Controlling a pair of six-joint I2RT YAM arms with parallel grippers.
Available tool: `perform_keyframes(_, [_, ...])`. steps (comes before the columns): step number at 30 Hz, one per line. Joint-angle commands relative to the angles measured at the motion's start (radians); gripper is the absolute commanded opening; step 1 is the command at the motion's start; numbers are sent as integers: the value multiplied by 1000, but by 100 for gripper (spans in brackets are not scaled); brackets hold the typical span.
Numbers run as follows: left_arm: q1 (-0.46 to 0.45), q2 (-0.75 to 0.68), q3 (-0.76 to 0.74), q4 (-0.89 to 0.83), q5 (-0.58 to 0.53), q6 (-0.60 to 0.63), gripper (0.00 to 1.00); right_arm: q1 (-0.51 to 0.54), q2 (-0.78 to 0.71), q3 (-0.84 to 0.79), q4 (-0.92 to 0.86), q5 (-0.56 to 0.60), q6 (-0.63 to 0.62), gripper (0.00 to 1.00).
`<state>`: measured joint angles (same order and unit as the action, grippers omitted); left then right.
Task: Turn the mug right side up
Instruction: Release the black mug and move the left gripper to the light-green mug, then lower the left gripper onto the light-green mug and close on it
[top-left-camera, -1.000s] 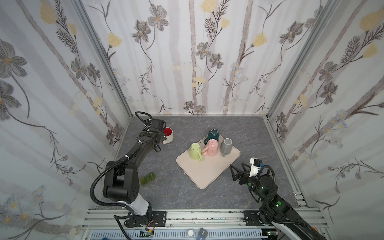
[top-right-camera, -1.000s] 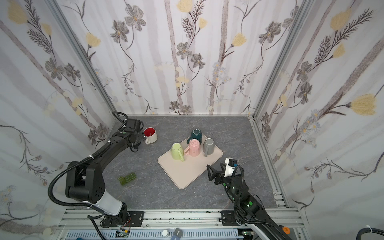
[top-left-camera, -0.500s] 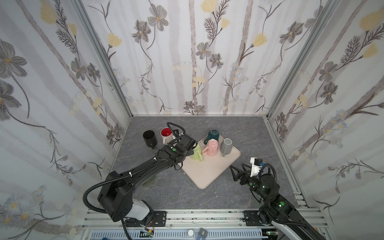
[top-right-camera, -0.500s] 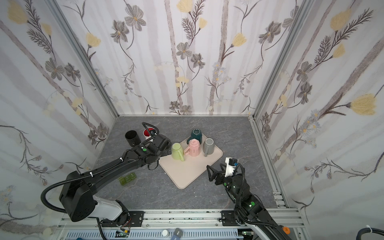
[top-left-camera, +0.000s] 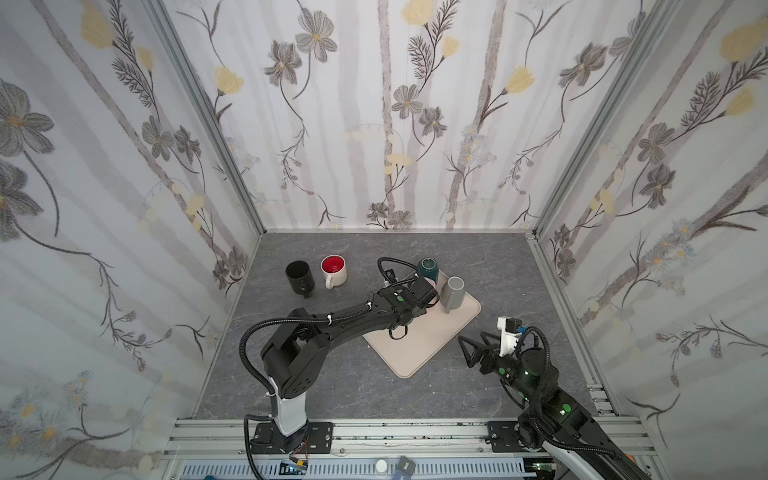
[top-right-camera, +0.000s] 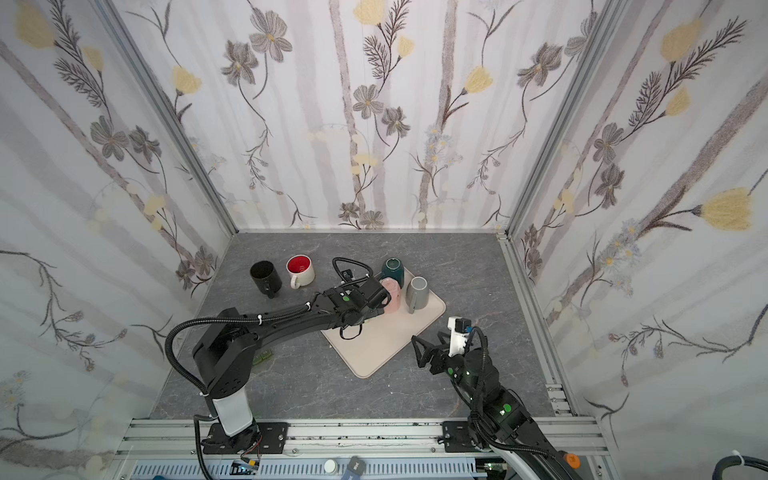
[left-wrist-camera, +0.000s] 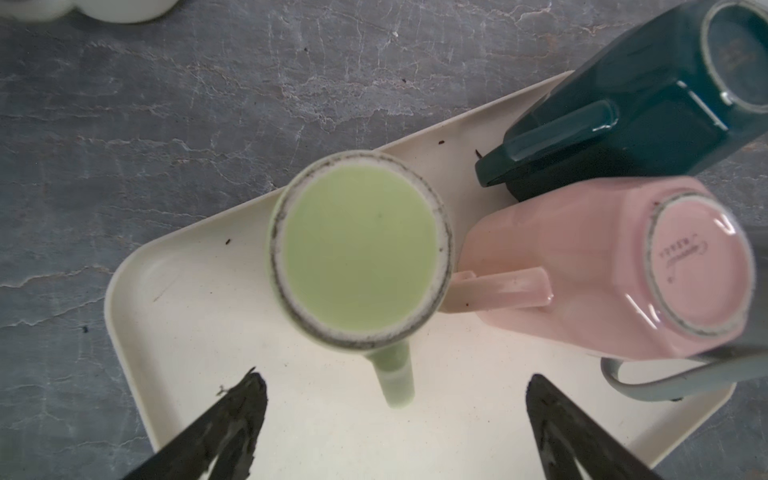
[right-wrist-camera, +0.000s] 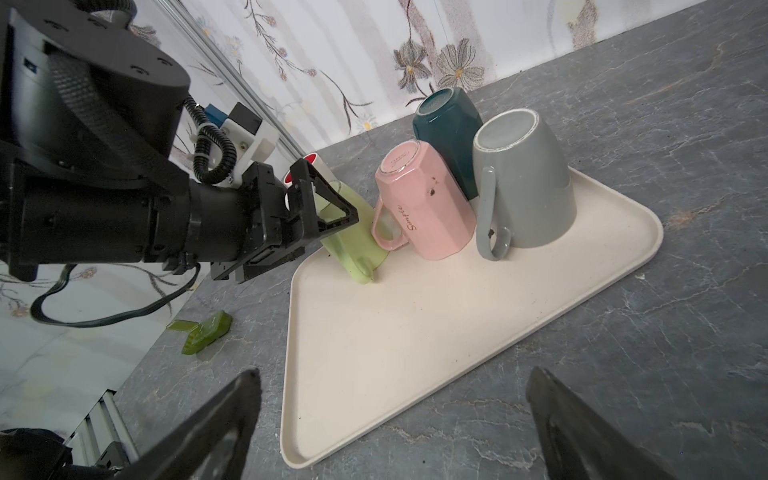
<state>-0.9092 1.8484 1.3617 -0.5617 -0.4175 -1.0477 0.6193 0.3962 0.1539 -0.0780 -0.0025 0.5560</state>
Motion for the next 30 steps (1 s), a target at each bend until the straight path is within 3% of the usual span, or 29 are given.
perform_keyframes(1, [-2, 18, 13, -1, -16, -62, 91, 0, 10, 9, 3, -39, -7, 100])
perform_keyframes(6, [-2, 35, 16, -11, -50, -73, 75, 0, -3, -2, -2, -56, 6, 100])
perform_keyframes(17, [22, 61, -2, 4, -48, -72, 52, -2, -7, -2, -19, -58, 9, 100])
perform_keyframes(30, [73, 25, -97, 65, -28, -48, 43, -1, -7, -8, -14, -57, 66, 100])
